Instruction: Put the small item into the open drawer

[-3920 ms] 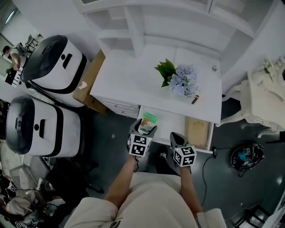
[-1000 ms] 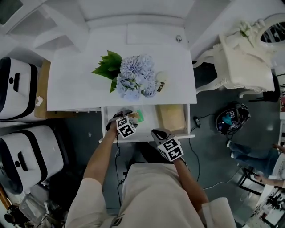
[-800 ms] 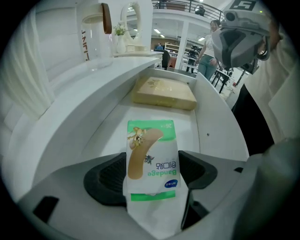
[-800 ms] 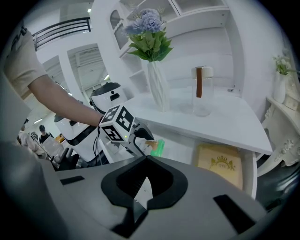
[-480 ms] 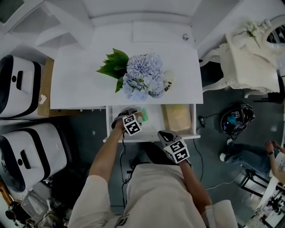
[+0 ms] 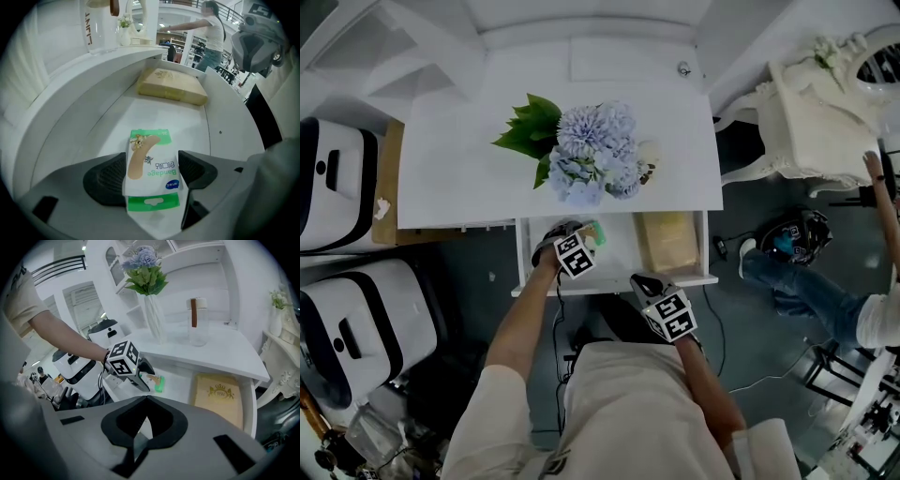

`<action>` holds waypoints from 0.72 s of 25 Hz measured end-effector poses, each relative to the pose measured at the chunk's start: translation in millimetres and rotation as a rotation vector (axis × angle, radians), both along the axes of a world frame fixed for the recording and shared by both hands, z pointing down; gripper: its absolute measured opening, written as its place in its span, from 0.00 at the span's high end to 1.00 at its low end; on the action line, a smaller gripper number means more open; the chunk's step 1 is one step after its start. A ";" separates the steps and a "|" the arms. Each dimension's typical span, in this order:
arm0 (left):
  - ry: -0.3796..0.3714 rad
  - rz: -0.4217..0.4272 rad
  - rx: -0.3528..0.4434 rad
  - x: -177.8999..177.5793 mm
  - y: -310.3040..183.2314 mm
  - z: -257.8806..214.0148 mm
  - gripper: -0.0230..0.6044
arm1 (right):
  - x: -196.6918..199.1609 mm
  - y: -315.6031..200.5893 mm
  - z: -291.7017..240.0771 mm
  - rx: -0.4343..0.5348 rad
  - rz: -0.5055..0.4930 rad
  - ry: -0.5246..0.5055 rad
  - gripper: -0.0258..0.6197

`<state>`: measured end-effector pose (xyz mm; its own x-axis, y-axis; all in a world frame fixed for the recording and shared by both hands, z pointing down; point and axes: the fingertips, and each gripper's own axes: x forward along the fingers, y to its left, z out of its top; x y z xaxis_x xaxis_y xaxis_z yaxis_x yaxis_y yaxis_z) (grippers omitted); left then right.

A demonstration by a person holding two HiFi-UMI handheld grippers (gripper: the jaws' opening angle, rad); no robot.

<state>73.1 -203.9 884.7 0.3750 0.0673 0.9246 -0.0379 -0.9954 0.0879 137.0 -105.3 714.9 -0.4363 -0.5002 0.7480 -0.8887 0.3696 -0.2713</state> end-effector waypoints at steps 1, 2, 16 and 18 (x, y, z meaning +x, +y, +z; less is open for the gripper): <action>0.001 -0.004 0.006 -0.5 -0.3 -0.6 0.39 | -0.6 -0.1 -0.6 0.001 0.001 -0.001 0.92; 0.004 -0.009 0.011 -1.2 -0.6 -1.8 0.39 | -1.8 -0.5 -1.8 0.004 0.000 -0.003 0.92; 0.175 -0.311 0.052 -15.5 -17.1 -69.1 0.39 | -13.3 3.4 0.2 0.005 -0.008 -0.013 0.92; 0.196 -0.360 0.051 -22.8 -16.9 -81.6 0.39 | -13.6 1.9 1.4 0.002 -0.004 -0.012 0.92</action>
